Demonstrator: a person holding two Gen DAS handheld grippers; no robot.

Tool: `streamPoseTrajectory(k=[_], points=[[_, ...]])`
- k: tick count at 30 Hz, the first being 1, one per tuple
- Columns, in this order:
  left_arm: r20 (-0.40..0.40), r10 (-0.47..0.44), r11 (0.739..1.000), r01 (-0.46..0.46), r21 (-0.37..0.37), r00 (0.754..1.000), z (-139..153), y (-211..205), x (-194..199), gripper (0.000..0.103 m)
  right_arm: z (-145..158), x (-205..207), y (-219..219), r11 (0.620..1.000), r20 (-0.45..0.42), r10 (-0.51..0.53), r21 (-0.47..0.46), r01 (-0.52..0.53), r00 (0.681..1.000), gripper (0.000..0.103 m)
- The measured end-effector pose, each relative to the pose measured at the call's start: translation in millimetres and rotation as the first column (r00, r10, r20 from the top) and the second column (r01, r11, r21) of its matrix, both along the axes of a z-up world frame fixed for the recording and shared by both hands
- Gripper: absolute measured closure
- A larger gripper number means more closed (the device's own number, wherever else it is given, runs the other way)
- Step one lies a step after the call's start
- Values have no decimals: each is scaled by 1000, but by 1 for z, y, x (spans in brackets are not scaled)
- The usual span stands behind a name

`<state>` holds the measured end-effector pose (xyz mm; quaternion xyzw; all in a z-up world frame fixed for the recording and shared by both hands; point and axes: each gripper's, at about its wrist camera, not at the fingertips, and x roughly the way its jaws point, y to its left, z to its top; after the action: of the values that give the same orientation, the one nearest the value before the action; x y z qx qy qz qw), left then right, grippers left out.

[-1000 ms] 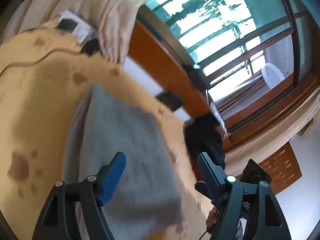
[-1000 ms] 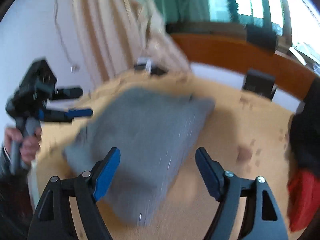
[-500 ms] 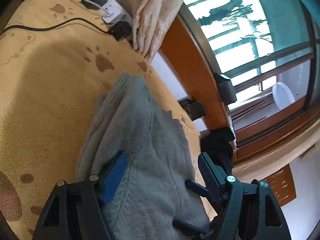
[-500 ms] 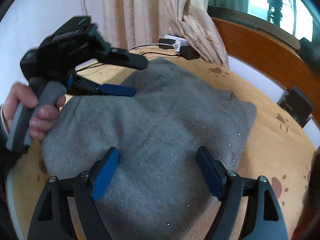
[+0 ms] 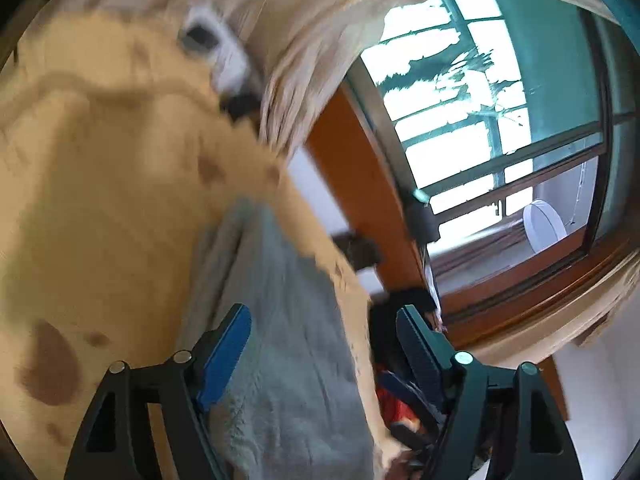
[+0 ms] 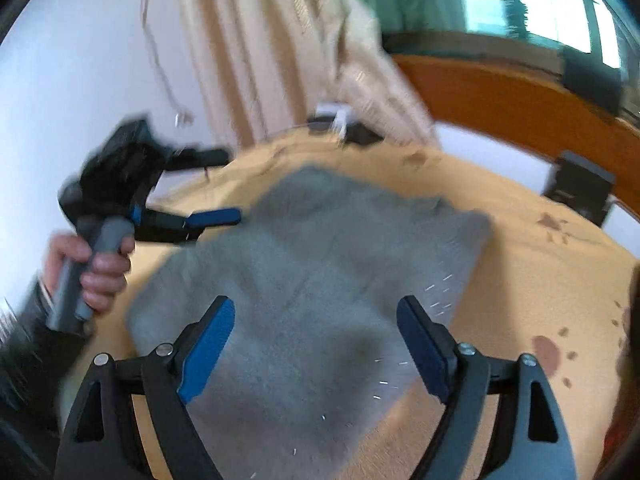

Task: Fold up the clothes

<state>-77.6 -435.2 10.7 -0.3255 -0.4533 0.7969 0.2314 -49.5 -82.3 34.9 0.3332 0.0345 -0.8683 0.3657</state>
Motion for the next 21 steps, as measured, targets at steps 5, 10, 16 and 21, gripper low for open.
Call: streamPoseTrajectory(k=[5,10,16,21], points=[[89,37,989,-24,-148,995,4,-13,-7,18,12,-6,35,992,87,-78,-92,86,993,0],[197,-17,996,35,-86,980,-30,-6,-26,18,-5,-8,48,977,176,-109,-162,138,978,0],[223,-51,992,76,-102,973,-45,5,-37,18,-16,-2,51,971,199,-143,-163,177,969,0],[185,-94,993,105,-47,978,-47,0,-34,18,6,33,21,988,21,-119,-98,121,993,0]])
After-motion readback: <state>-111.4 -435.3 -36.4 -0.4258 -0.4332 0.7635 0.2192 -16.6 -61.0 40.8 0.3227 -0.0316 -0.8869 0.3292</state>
